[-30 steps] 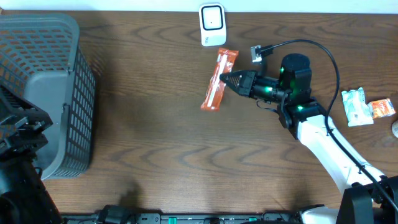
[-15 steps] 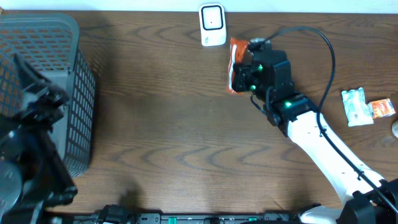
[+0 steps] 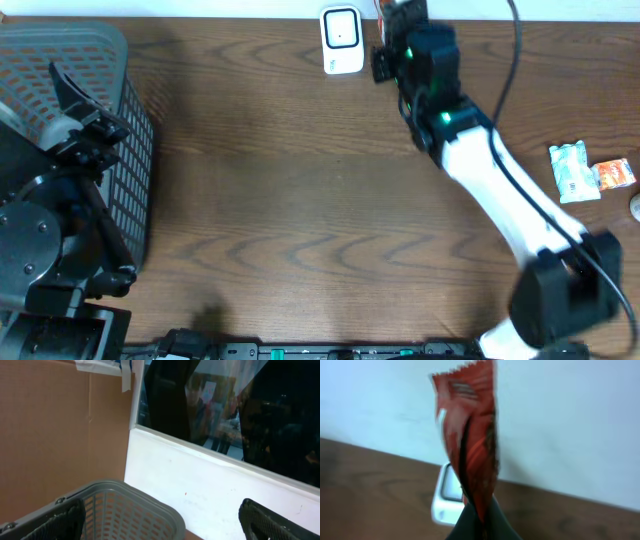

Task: Scan the item barcode
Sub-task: 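Hold the red chocolate bar up against the scanner with the right gripper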

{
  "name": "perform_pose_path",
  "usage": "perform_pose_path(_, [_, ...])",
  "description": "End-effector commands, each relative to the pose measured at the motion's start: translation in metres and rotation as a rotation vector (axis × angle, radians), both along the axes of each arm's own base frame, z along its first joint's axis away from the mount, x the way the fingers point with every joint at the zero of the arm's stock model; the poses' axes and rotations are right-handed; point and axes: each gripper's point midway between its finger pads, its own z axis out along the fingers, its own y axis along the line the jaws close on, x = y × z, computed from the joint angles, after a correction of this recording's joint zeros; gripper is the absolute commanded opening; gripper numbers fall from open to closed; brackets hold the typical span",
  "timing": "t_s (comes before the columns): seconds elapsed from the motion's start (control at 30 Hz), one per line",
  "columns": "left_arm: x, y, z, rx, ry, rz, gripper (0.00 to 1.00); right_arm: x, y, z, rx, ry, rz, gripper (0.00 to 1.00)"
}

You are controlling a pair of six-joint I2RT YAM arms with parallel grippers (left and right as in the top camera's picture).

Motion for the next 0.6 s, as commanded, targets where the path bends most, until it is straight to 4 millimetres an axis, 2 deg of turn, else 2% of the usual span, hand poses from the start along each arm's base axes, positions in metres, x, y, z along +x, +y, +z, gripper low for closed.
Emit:
perform_pose_path(0.0, [0.0,0.001,-0.001,-0.009,-0.007,0.003,0.98,0.037,0.008,0.001,-0.116,-0.05,0.003,0.01])
perform_pose_path(0.13, [0.0,0.001,-0.001,-0.008,-0.004,0.004,0.98,0.078,0.015,-0.008,-0.191,-0.08,-0.029,0.02])
perform_pose_path(0.27, [0.003,0.0,-0.003,-0.007,0.004,0.004,0.98,0.11,0.022,-0.018,-0.236,-0.107,-0.058,0.01])
perform_pose_path(0.4, [0.009,-0.001,-0.007,-0.003,0.022,0.004,0.98,0.131,0.03,-0.037,-0.267,-0.111,-0.059,0.01])
perform_pose_path(0.57, [0.021,-0.003,-0.014,0.004,0.054,0.004,0.98,0.139,0.036,-0.063,-0.294,-0.113,-0.099,0.01])
